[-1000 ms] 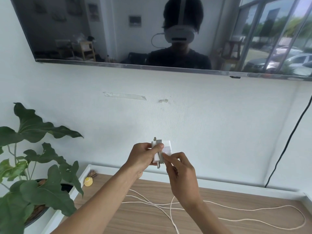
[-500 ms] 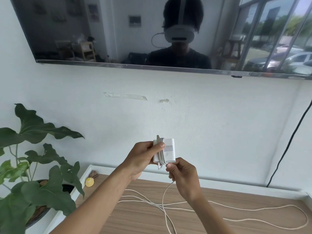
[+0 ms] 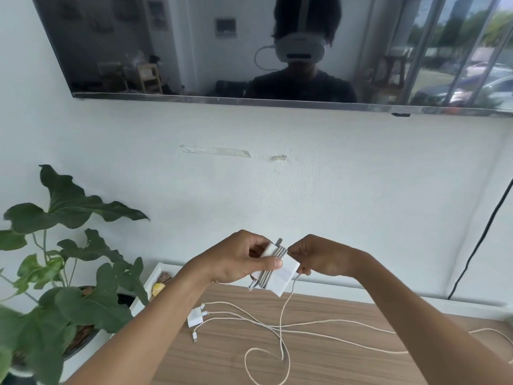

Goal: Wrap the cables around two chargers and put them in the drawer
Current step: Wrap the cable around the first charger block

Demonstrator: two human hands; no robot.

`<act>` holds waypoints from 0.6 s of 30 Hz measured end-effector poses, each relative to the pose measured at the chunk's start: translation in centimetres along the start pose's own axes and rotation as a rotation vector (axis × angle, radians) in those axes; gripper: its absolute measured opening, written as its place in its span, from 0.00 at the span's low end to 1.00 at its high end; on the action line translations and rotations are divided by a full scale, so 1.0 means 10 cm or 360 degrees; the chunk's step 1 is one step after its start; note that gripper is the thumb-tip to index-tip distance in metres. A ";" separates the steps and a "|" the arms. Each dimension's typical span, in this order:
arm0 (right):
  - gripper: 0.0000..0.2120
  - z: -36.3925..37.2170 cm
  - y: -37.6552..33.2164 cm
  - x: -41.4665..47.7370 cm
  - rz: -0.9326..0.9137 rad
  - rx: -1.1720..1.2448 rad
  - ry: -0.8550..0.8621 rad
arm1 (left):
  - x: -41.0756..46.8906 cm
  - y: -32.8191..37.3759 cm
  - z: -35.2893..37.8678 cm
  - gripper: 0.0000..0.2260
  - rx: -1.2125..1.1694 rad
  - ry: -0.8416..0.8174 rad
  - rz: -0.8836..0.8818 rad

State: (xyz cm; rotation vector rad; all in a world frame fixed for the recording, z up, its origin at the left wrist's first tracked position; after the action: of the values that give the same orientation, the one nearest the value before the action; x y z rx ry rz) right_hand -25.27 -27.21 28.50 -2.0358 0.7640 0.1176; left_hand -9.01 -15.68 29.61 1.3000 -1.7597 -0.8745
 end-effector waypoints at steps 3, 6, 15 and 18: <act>0.15 -0.08 -0.09 -0.08 0.0071 -0.0086 -0.0069 | -0.03 -0.04 0.00 0.16 0.0110 -0.0167 -0.0005; 0.13 -0.05 -0.14 -0.07 0.0132 -0.0178 -0.0043 | -0.04 -0.10 0.01 0.16 0.0283 -0.0202 -0.0064; 0.12 0.09 -0.33 -0.09 0.0087 -0.0266 0.0680 | -0.07 -0.24 -0.04 0.10 0.0502 0.0472 -0.0153; 0.16 0.27 -0.40 -0.11 -0.0134 -0.0427 0.0987 | -0.04 -0.27 -0.01 0.10 0.0424 0.0664 -0.0163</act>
State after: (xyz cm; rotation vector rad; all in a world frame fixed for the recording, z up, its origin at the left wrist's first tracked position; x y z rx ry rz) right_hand -23.38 -23.02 30.31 -2.3849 1.0794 -0.5075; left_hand -7.67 -16.00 27.26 1.6226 -1.5193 -0.3878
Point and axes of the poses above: each hand's wrist, its own x-axis towards the middle knuckle, its own z-axis out of the palm, y = z × x, the point moved 2 cm from there along x, towards the middle knuckle, and after that the axes turned 12 degrees about z, right-handed, at the moved point
